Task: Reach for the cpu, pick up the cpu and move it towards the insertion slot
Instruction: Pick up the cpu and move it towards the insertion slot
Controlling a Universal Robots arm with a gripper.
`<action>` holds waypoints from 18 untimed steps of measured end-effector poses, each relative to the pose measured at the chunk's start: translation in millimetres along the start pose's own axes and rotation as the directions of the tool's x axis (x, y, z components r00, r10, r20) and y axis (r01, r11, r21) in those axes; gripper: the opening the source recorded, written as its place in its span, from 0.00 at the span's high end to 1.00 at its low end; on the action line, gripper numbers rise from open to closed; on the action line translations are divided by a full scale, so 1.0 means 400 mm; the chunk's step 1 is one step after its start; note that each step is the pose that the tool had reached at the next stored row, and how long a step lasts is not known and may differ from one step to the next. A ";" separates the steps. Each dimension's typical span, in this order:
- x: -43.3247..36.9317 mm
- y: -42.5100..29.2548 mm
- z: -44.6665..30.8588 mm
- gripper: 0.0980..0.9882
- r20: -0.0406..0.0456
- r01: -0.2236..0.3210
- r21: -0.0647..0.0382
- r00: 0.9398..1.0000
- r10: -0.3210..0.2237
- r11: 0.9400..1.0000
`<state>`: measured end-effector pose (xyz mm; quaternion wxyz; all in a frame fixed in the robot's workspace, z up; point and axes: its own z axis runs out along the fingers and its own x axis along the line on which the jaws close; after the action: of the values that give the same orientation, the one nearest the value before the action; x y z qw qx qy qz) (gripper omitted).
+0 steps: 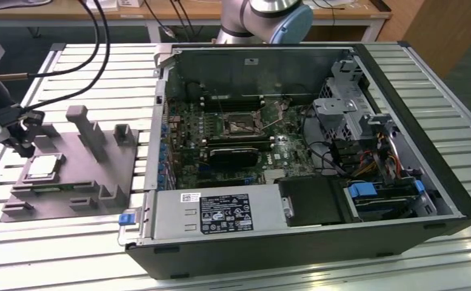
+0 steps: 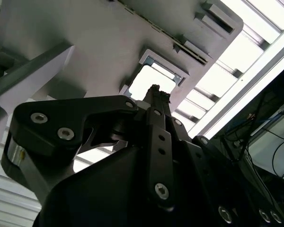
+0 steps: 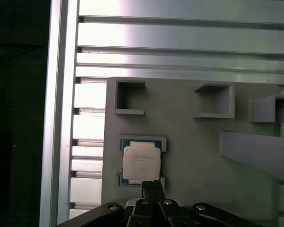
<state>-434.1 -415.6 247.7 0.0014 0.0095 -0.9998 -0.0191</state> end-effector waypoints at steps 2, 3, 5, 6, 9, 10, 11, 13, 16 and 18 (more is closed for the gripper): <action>0.000 0.000 0.009 0.99 0.000 0.000 0.000 1.000 0.000 1.000; 0.000 -0.001 0.014 0.99 0.000 0.000 0.000 1.000 0.000 1.000; 0.000 -0.001 0.023 0.99 -0.001 0.000 0.000 1.000 0.000 1.000; 0.000 -0.001 0.027 0.99 -0.001 0.000 0.000 1.000 0.000 1.000; 0.001 -0.001 0.035 0.99 -0.001 0.000 0.000 1.000 0.000 1.000; 0.001 -0.001 0.035 0.99 -0.001 0.000 0.000 1.000 0.000 1.000; 0.001 -0.001 0.035 0.99 -0.001 0.000 0.000 1.000 0.000 1.000; 0.001 -0.001 0.037 0.99 -0.001 0.000 0.000 1.000 0.000 1.000; 0.004 0.001 0.049 0.99 -0.001 -0.003 0.000 1.000 0.003 1.000; 0.005 0.003 0.058 0.99 0.000 -0.009 0.000 1.000 0.009 1.000</action>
<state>-436.2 -413.5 224.4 0.0016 0.0049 -0.9998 -0.0191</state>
